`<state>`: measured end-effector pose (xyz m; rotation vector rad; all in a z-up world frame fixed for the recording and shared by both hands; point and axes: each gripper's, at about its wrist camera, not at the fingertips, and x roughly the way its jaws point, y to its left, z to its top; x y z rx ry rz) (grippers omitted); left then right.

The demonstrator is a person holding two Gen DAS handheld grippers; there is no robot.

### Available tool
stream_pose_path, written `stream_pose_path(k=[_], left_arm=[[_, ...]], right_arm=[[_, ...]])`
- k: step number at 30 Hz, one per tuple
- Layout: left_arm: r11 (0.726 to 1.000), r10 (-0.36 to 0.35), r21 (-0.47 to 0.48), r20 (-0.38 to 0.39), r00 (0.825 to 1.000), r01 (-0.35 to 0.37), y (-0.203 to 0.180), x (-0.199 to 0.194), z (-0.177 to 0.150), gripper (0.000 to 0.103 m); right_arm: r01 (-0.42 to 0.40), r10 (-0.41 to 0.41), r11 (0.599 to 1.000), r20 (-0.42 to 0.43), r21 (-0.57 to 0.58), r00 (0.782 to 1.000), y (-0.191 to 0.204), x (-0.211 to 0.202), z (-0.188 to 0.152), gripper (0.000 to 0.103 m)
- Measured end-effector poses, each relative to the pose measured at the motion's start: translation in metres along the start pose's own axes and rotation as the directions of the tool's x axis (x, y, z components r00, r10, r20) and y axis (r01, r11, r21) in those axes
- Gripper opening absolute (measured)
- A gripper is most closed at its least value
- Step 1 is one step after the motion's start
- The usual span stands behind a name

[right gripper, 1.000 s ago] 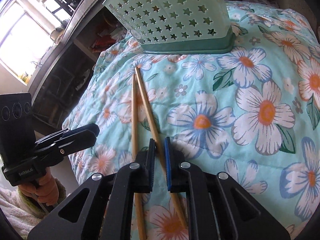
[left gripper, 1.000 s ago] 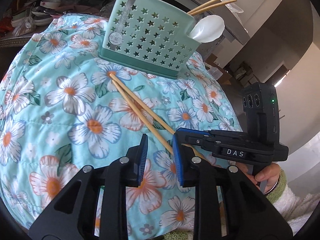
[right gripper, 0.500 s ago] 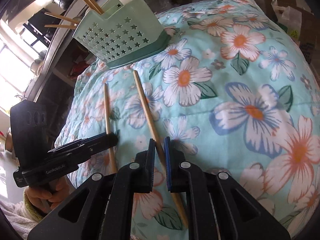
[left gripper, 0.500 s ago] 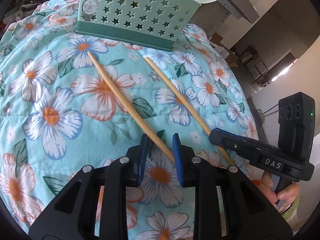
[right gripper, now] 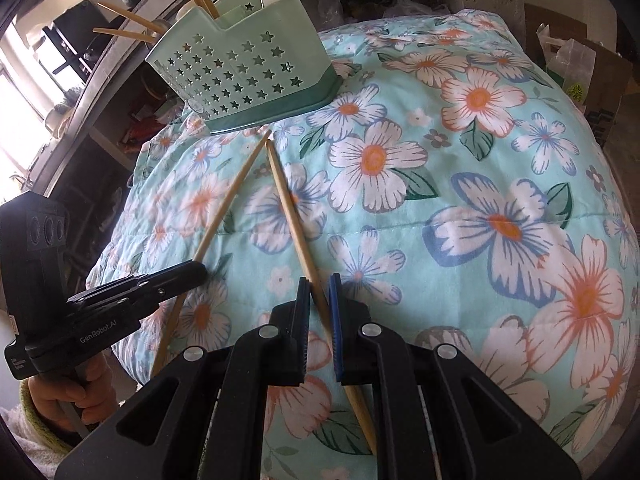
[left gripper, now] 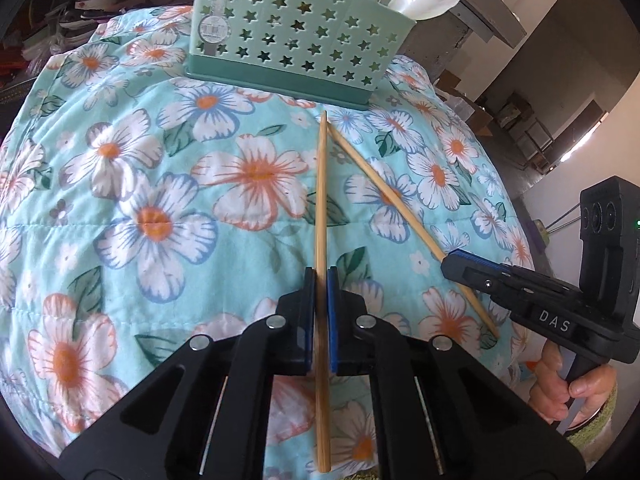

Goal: Organize utensils

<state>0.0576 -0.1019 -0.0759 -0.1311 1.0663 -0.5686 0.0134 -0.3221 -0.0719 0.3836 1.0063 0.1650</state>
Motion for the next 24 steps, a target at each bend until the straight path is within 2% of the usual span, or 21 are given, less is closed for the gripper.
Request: stream_pose_path(k=[10,15,18,20,22,24], left_arm=[[0.99,0.118,-0.079,0.062,0.991,-0.113,0.055,-0.049,-0.022,0.004],[0.987,0.123,-0.109,0.054,0.991,-0.116,0.065,-0.053,-0.027,0.005],[0.988,0.133,-0.083,0.078,0.988,-0.127,0.061,-0.056,-0.021,0.005],[0.99,0.139,-0.05,0.084,0.987,-0.135,0.055,-0.054,-0.015,0.007],[0.988,0.154,-0.005,0.069,0.986,-0.154,0.049,-0.049,-0.01,0.014],[0.984,0.172,0.03,0.059,0.983,-0.173,0.044,-0.043,-0.006,0.015]], right_arm=[[0.041,-0.041,0.999,0.0,0.035,0.999,-0.004,-0.014,-0.013,0.01],[0.054,-0.053,0.998,-0.024,0.032,0.998,-0.001,-0.014,-0.012,0.01],[0.053,-0.053,0.999,-0.032,0.008,0.998,0.004,-0.013,-0.007,0.012],[0.071,-0.072,0.997,-0.027,-0.025,0.997,0.01,-0.012,-0.003,0.026],[0.09,-0.092,0.994,-0.019,-0.064,0.996,0.016,-0.009,0.003,0.03],[0.099,-0.101,0.99,-0.013,-0.096,0.995,0.021,-0.005,0.01,0.03]])
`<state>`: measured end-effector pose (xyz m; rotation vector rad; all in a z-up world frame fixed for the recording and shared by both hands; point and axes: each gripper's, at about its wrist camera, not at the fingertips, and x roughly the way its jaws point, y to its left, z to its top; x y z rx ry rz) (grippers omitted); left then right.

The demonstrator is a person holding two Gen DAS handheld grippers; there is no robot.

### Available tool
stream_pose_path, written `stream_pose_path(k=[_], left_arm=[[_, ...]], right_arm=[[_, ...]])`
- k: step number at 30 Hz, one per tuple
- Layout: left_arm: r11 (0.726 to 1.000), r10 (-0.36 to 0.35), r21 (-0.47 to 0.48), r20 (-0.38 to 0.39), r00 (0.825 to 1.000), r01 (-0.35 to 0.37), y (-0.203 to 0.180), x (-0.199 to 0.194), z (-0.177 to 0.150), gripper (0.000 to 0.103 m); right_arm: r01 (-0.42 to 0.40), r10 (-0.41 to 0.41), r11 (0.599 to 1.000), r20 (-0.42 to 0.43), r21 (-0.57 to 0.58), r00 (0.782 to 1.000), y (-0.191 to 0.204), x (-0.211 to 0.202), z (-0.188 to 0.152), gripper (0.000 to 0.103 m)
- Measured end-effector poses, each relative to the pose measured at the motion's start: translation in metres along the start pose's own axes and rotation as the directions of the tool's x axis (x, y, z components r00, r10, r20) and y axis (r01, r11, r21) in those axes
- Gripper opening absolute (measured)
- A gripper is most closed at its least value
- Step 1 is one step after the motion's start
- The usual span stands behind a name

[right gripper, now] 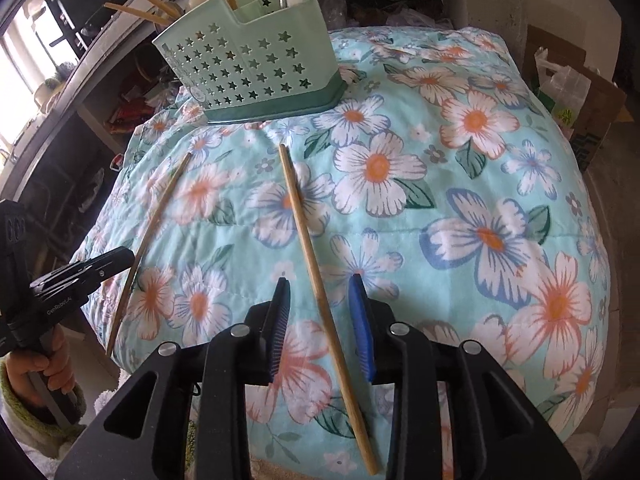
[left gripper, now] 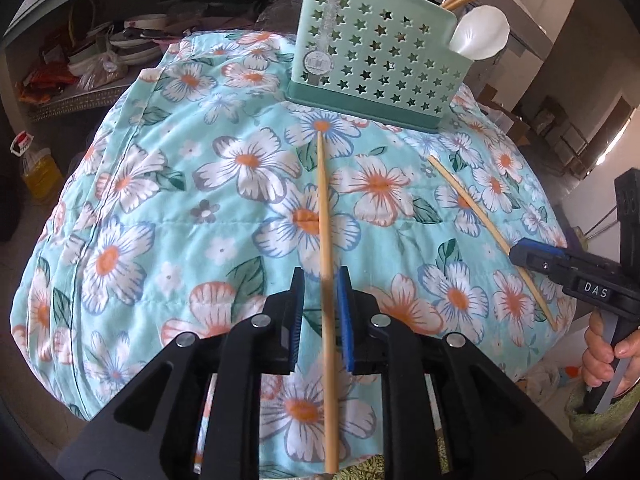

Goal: Organize utensils

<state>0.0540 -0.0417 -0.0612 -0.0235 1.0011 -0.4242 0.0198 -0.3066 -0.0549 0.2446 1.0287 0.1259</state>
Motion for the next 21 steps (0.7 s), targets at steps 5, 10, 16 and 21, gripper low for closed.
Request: stream_pose_path(k=[5,10,16,21], left_arm=[[0.991,0.065,0.123,-0.028,0.997,-0.061,-0.018,0.019,0.015,0.016],[0.97,0.14,0.203,-0.011,0.99,-0.135,-0.035,0.031,0.025,0.016],[0.962,0.18,0.209,0.0,0.984,-0.176,-0.039,0.037,0.027,0.011],[0.959,0.192,0.212,0.004,0.981,-0.188,-0.04,0.035,0.023,0.006]], right_arm=[[0.015,-0.014,0.997,0.014,-0.073,1.0,0.012,0.012,0.019,0.03],[0.062,-0.06,0.991,0.022,-0.119,0.998,0.021,0.028,0.033,0.03],[0.088,-0.086,0.988,0.019,-0.128,0.996,0.024,0.038,0.034,0.01],[0.083,-0.082,0.988,0.019,-0.128,0.996,0.026,0.031,0.025,0.007]])
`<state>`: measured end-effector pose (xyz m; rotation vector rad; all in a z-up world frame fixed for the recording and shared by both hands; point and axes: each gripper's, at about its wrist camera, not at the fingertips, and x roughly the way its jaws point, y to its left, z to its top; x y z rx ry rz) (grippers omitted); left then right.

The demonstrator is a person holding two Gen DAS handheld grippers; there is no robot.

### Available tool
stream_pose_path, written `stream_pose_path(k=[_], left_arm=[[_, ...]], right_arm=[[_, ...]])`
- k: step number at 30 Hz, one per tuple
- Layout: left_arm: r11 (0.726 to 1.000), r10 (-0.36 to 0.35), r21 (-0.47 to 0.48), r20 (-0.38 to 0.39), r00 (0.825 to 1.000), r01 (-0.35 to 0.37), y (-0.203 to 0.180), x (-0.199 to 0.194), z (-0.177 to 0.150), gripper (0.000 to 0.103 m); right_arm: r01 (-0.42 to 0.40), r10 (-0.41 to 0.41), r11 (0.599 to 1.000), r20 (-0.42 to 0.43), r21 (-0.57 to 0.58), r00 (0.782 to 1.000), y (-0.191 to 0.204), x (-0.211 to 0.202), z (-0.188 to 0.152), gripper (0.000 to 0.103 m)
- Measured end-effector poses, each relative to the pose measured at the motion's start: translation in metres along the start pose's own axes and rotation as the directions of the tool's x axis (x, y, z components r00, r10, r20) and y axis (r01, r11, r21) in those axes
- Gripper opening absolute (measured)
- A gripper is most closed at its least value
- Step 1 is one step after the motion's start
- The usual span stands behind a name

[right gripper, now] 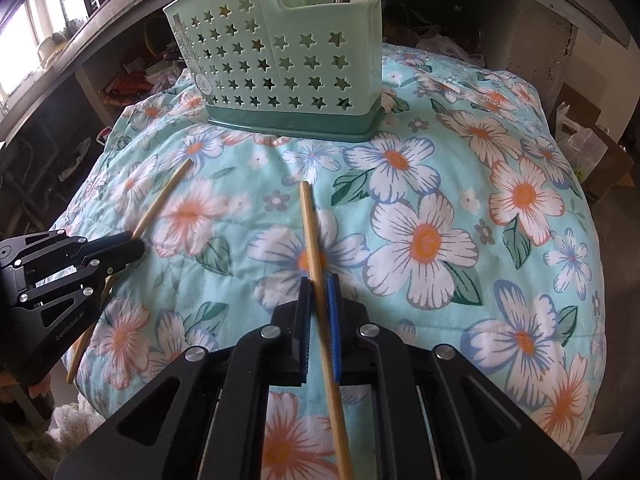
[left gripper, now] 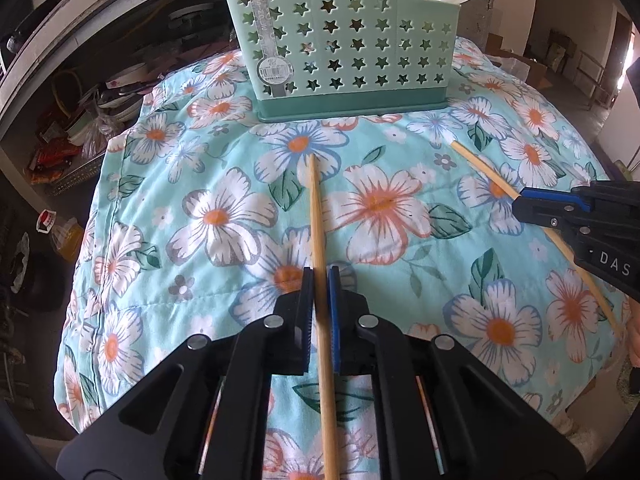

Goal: Organize utensils
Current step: 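Carry both held chopsticks toward the green caddy with both grippers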

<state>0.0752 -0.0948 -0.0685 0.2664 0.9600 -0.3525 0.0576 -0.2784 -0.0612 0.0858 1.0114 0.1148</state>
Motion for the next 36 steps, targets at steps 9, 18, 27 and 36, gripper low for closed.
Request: stream_pose_path(k=[9,18,27,36], left_arm=[[1.0,0.01,0.012,0.002,1.0,-0.01,-0.006,-0.003,-0.004,0.006],[1.0,0.011,0.014,0.001,1.0,-0.011,-0.009,-0.002,-0.003,0.006],[1.0,0.011,0.016,0.001,1.0,-0.011,-0.012,-0.002,-0.003,0.006],[1.0,0.011,0.017,0.001,1.0,-0.011,-0.014,-0.001,-0.003,0.006]], right_arm=[[-0.016,0.015,0.999,0.003,0.041,1.0,-0.004,-0.016,-0.014,0.006],[-0.031,0.033,0.997,-0.017,0.075,0.999,-0.013,-0.01,-0.016,0.006],[-0.043,0.046,0.995,-0.026,0.091,0.999,-0.015,-0.008,-0.016,0.006],[-0.041,0.043,0.995,-0.027,0.089,0.999,-0.014,-0.006,-0.016,0.006]])
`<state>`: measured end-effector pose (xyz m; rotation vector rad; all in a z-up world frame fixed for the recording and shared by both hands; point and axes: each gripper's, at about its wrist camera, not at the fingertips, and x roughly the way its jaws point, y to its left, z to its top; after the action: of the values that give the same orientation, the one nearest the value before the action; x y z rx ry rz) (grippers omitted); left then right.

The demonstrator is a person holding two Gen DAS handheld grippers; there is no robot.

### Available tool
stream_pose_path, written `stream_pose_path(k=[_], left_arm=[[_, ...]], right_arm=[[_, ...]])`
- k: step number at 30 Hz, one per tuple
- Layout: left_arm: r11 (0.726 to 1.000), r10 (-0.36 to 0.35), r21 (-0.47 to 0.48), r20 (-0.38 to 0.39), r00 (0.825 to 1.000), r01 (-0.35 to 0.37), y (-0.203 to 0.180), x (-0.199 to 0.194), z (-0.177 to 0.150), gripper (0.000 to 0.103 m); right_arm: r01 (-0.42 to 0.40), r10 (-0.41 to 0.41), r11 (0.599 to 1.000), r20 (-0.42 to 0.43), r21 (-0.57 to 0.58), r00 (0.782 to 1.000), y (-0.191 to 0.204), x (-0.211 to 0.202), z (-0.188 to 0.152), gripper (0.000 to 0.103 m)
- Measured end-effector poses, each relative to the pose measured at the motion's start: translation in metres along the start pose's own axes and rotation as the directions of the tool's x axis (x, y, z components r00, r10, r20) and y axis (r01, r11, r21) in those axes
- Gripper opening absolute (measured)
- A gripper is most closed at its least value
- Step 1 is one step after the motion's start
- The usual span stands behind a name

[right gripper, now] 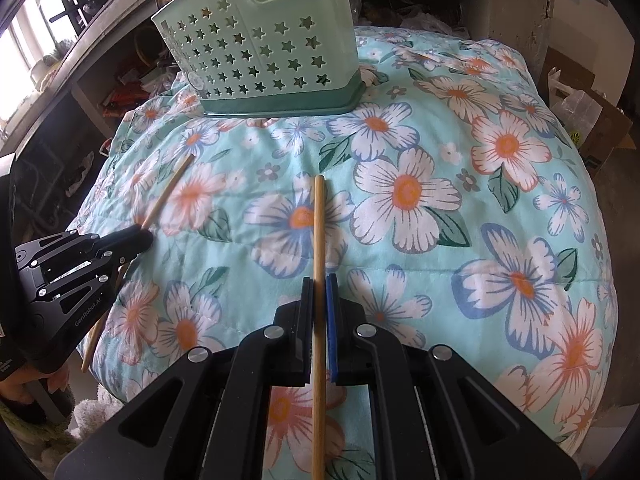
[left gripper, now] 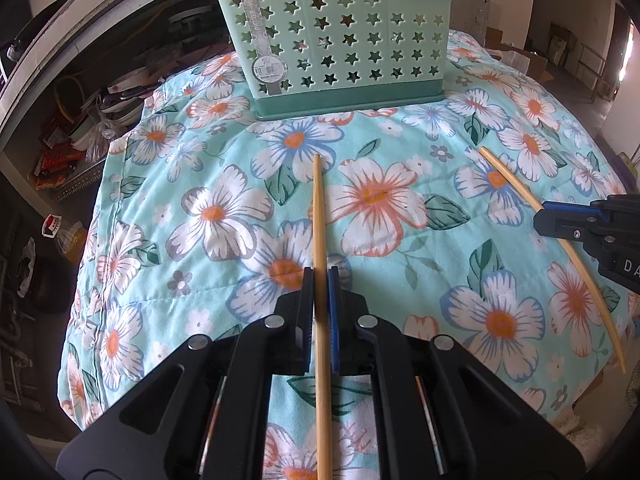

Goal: Organize utensils
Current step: 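Carry both held chopsticks toward the green caddy with both grippers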

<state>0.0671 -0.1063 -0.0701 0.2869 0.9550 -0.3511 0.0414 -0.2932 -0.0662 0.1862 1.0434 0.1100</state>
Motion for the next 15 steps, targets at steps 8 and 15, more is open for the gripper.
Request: stream_pose_path(k=[8,15], left_arm=[[1.0,0.0,0.002,0.0,1.0,0.0,-0.0009,0.0004,-0.0001,0.006],[1.0,0.001,0.005,-0.001,1.0,-0.001,-0.0015,0.0008,0.0003,0.006]], right_arm=[[0.001,-0.001,1.0,-0.001,-0.001,1.0,0.0002,0.0004,-0.0001,0.006],[0.0,0.0,1.0,-0.001,0.0,1.0,0.0002,0.0007,-0.0002,0.006]])
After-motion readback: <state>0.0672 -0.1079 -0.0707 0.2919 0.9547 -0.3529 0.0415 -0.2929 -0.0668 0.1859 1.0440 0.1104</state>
